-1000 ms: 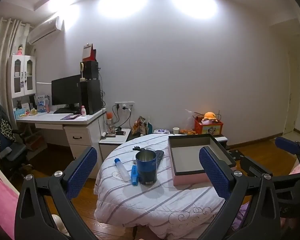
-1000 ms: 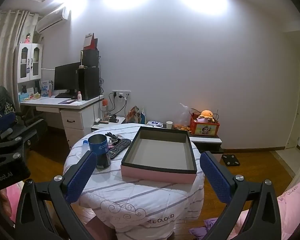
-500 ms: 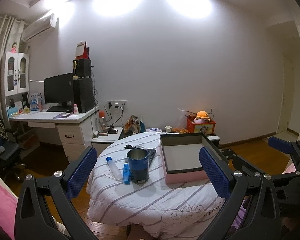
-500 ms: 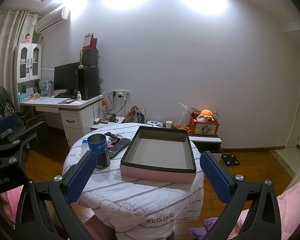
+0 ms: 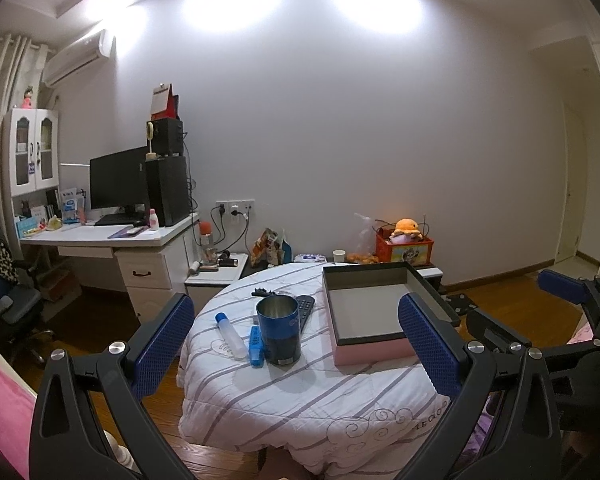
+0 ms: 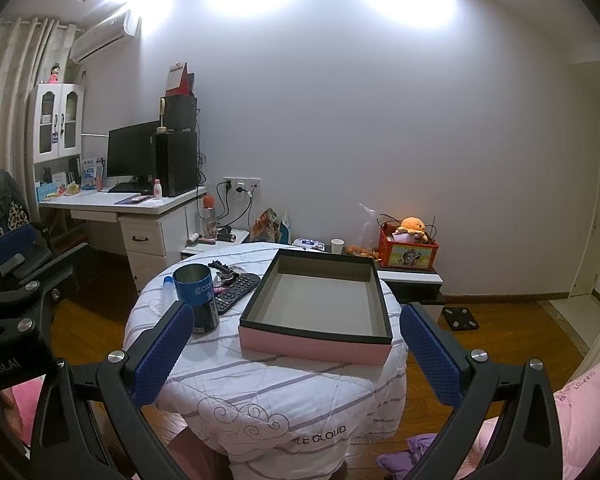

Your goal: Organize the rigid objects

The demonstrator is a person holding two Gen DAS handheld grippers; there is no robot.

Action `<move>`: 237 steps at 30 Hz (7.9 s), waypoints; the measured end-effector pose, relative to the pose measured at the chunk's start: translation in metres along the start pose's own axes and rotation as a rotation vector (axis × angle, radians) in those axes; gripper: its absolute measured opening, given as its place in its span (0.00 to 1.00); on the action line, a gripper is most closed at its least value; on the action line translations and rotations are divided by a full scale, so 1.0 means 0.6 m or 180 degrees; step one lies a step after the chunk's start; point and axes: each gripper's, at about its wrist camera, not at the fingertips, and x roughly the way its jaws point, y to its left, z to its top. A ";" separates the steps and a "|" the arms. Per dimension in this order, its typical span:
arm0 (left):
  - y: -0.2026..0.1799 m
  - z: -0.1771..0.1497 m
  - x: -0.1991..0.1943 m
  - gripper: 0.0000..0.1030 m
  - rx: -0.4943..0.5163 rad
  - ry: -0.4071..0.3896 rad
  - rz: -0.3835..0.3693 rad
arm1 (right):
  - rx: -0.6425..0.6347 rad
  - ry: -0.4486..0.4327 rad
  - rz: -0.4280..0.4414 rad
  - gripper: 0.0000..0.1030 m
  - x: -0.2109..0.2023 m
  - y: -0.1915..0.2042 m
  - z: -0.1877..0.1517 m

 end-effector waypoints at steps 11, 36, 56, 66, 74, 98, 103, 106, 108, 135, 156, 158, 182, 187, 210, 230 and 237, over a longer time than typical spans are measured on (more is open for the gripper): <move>0.006 -0.002 -0.004 1.00 -0.0001 -0.0006 0.0025 | 0.0006 0.0007 -0.0007 1.00 0.002 -0.001 0.000; 0.002 0.002 0.004 1.00 0.0052 0.0053 0.0073 | 0.0102 -0.0083 -0.0064 1.00 -0.007 -0.018 0.000; -0.006 0.000 0.009 1.00 -0.0010 -0.0019 -0.0110 | 0.0096 -0.0078 -0.0103 1.00 -0.010 -0.021 0.001; -0.007 -0.002 0.015 1.00 -0.0050 -0.0055 -0.0260 | 0.0109 -0.0097 -0.0133 1.00 -0.012 -0.025 0.001; -0.008 -0.001 0.016 1.00 -0.0032 -0.0056 -0.0252 | 0.0104 -0.0097 -0.0138 1.00 -0.012 -0.027 0.000; -0.006 -0.013 0.027 1.00 0.0061 0.0026 -0.0211 | 0.0096 0.0009 -0.0149 1.00 0.003 -0.027 -0.012; -0.010 -0.013 0.033 1.00 0.0069 0.0047 -0.0215 | 0.0102 0.0027 -0.0150 1.00 0.004 -0.028 -0.012; -0.012 -0.013 0.034 1.00 0.0083 0.0054 -0.0210 | 0.0105 0.0028 -0.0146 1.00 0.004 -0.029 -0.012; -0.014 -0.012 0.036 1.00 0.0088 0.0054 -0.0208 | 0.0101 0.0026 -0.0148 1.00 0.004 -0.029 -0.012; -0.040 0.003 0.098 1.00 0.0159 0.0233 -0.0223 | 0.0241 0.0262 -0.0038 1.00 0.093 -0.063 -0.009; 0.021 -0.013 0.311 1.00 0.0074 0.0955 0.0127 | 0.0159 0.0925 -0.0363 1.00 0.290 -0.153 -0.013; 0.032 -0.020 0.334 1.00 0.0053 0.1023 0.0139 | 0.0160 0.1000 -0.0377 1.00 0.310 -0.165 -0.016; 0.080 -0.048 0.402 1.00 -0.0148 0.1224 -0.0110 | 0.0378 0.2062 0.0353 0.57 0.537 -0.248 -0.082; 0.081 -0.045 0.383 1.00 -0.0151 0.1171 -0.0133 | 0.0344 0.2204 0.0409 0.41 0.539 -0.249 -0.092; 0.053 -0.100 0.392 1.00 0.0033 0.1306 0.0329 | 0.0189 0.2163 0.0133 0.11 0.502 -0.252 -0.091; 0.046 -0.122 0.464 1.00 -0.0229 0.1421 0.0309 | 0.0241 0.2152 0.0150 0.11 0.498 -0.250 -0.092; 0.051 -0.121 0.468 0.93 -0.0269 0.1346 0.0252 | 0.0240 0.2158 0.0154 0.11 0.499 -0.249 -0.091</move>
